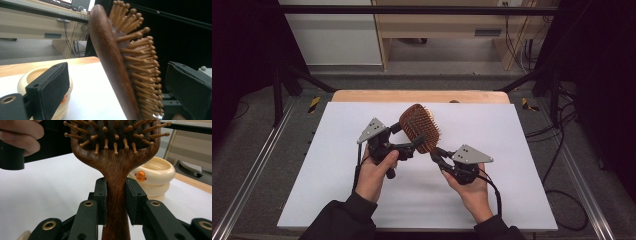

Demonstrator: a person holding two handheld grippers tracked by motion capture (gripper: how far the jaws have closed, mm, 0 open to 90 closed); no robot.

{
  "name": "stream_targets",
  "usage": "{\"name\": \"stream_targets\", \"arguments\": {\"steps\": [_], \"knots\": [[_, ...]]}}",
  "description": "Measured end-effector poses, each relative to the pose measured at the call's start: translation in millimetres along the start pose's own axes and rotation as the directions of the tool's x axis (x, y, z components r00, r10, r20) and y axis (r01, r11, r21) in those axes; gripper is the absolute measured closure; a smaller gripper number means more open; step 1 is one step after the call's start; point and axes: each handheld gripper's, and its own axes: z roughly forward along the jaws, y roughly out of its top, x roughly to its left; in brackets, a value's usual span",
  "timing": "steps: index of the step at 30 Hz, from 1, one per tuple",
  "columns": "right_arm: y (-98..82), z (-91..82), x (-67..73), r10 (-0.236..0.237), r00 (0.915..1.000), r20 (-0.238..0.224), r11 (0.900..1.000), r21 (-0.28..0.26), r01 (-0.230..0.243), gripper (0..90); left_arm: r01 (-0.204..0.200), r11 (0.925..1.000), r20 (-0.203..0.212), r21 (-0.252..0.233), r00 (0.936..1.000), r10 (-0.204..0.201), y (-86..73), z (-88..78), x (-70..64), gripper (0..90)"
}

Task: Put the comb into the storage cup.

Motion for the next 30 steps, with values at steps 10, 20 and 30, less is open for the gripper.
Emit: {"name": "stream_targets", "arguments": {"steps": [10,20,30], "knots": [[0.0,3.3,6.3,-0.018,0.9998,0.000,1.000,0.002,0.018,72.9,0.023,0.9996,-0.016,-0.015,0.9996,-0.023,-1.9,3.5,-1.0,9.8],[-0.3,4.2,8.4,-0.038,0.9992,0.013,0.999,0.007,0.038,72.8,0.099,0.9939,0.015,-0.049,0.9950,-0.098,2.1,0.4,3.4,20.9],[-2.5,6.3,10.4,-0.041,0.9989,0.021,0.999,0.015,0.040,72.8,0.081,0.9949,0.001,-0.060,0.9967,-0.081,4.9,0.0,1.0,31.5]]}}
